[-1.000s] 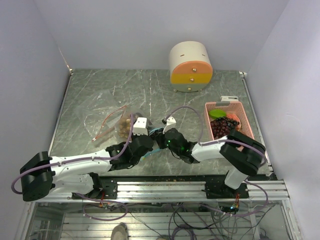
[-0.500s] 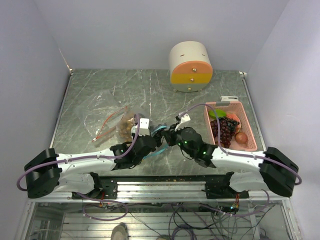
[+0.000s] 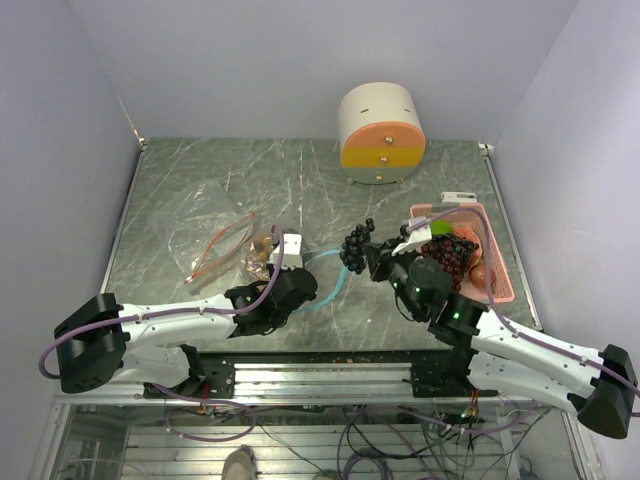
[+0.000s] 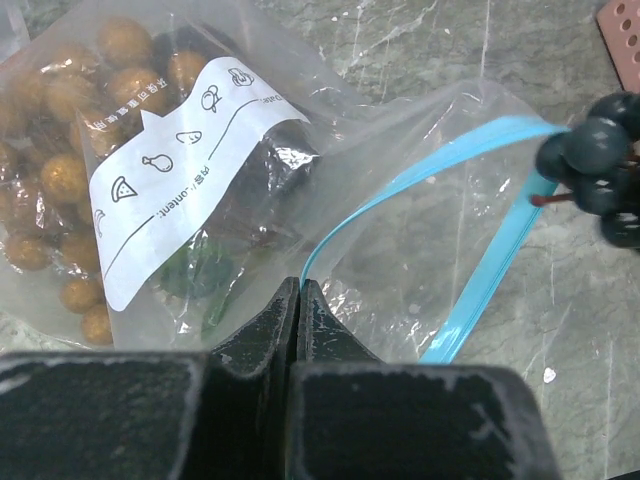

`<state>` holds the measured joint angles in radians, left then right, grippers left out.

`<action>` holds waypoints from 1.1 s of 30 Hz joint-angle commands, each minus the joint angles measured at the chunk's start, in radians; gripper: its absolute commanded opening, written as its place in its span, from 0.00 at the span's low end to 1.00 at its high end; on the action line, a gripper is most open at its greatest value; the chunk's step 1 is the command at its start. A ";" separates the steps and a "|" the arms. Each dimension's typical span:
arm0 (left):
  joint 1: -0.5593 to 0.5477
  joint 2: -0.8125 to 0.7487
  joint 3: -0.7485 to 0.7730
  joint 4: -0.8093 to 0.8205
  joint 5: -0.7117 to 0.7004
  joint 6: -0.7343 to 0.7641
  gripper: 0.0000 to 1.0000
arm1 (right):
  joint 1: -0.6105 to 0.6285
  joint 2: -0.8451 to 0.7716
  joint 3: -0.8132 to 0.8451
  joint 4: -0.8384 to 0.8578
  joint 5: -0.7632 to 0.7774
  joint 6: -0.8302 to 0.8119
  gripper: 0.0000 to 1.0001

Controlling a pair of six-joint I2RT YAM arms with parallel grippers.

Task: Open the zip-top bag and remove the fake food
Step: Pick up the fake fruit from the zipper food storage bag, then place the fake fruit in the bin.

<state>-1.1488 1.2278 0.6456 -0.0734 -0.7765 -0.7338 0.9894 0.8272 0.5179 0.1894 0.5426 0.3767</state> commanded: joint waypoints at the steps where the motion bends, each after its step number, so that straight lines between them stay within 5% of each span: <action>1: 0.004 -0.004 0.016 0.015 -0.008 -0.011 0.07 | -0.056 0.021 0.082 -0.135 0.168 -0.062 0.00; 13: 0.005 -0.005 0.009 0.024 -0.002 -0.001 0.07 | -0.634 0.227 0.239 -0.198 0.133 -0.078 0.00; 24: 0.009 -0.033 -0.013 0.035 0.008 0.009 0.07 | -0.841 0.383 0.217 -0.171 -0.015 0.005 0.00; 33: 0.009 -0.040 -0.022 0.034 0.013 0.013 0.07 | -0.842 0.355 0.195 -0.208 -0.035 0.041 0.46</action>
<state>-1.1458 1.2121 0.6392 -0.0704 -0.7727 -0.7315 0.1516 1.2171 0.7349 -0.0120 0.5243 0.3920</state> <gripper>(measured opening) 0.075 0.390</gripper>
